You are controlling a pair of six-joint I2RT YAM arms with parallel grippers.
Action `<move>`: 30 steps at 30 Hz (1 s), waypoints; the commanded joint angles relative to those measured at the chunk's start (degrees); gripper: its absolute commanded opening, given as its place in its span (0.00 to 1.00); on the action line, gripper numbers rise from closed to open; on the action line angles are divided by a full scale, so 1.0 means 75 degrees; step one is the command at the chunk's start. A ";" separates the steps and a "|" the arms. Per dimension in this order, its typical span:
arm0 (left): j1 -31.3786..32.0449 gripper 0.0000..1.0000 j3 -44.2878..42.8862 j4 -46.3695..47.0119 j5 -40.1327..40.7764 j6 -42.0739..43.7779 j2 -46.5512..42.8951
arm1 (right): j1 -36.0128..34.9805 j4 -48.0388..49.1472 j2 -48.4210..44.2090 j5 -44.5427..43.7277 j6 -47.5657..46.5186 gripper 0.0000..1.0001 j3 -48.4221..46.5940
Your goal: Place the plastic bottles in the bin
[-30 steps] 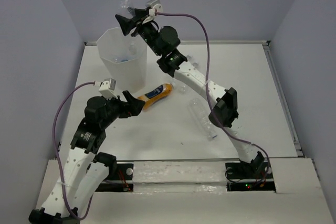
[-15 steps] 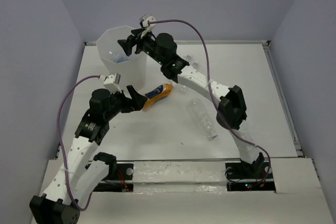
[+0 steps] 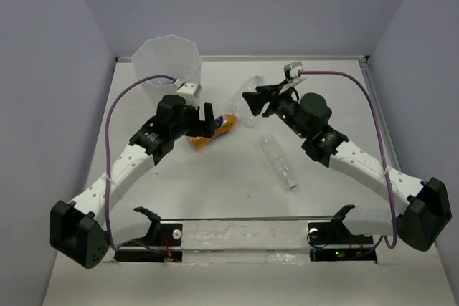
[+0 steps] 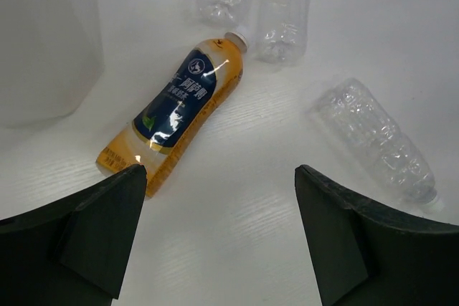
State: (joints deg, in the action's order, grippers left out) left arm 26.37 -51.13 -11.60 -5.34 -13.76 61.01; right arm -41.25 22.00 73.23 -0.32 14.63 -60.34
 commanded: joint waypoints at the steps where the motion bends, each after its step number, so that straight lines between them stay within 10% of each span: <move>1: 0.0830 0.94 -0.0809 0.0069 0.0629 0.1083 0.1224 | 0.0063 -0.0553 -0.0903 -0.0672 0.0849 0.61 0.1781; 19: 0.1441 0.91 -0.3599 -0.0435 0.1954 0.2971 0.6042 | 0.0274 -0.2113 -0.3776 -0.0614 0.1506 0.62 0.4517; 25: 0.1394 0.89 -0.3858 -0.0516 0.2329 0.3018 0.6711 | 0.0274 -0.2452 -0.3495 -0.1163 0.1366 0.78 0.4460; 30: 0.1394 0.36 -0.3729 -0.0692 0.2294 0.2878 0.6666 | 0.0344 -0.3177 -0.2793 -0.1481 0.0991 0.84 0.3804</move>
State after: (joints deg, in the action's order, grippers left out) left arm 37.06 -77.73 -14.46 10.92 7.86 112.07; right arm -39.33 2.02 48.95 -8.19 24.80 -26.74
